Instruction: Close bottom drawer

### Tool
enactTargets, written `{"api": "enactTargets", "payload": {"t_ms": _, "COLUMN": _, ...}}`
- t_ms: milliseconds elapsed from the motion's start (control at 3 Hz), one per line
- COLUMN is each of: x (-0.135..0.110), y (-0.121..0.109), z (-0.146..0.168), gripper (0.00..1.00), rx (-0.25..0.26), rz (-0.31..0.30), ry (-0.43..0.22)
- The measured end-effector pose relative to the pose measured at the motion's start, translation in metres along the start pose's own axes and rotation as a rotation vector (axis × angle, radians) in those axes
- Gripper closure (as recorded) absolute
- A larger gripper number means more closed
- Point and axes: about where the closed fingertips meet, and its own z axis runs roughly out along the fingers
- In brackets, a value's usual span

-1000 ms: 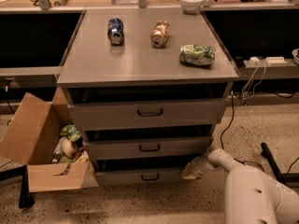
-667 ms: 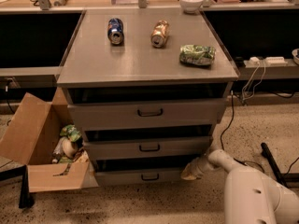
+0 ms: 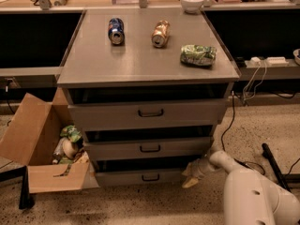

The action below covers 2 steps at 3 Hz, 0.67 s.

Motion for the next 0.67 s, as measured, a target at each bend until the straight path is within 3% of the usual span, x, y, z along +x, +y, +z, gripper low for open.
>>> {"api": "enactTargets", "payload": {"t_ms": 333, "x": 0.0012, "y": 0.0072, "z": -0.0012, "gripper": 0.00, "rx": 0.000, "rz": 0.000, "ry": 0.000}}
{"api": "enactTargets", "payload": {"t_ms": 667, "x": 0.0023, "y": 0.0137, "z": -0.0024, "gripper": 0.00, "rx": 0.000, "rz": 0.000, "ry": 0.000}}
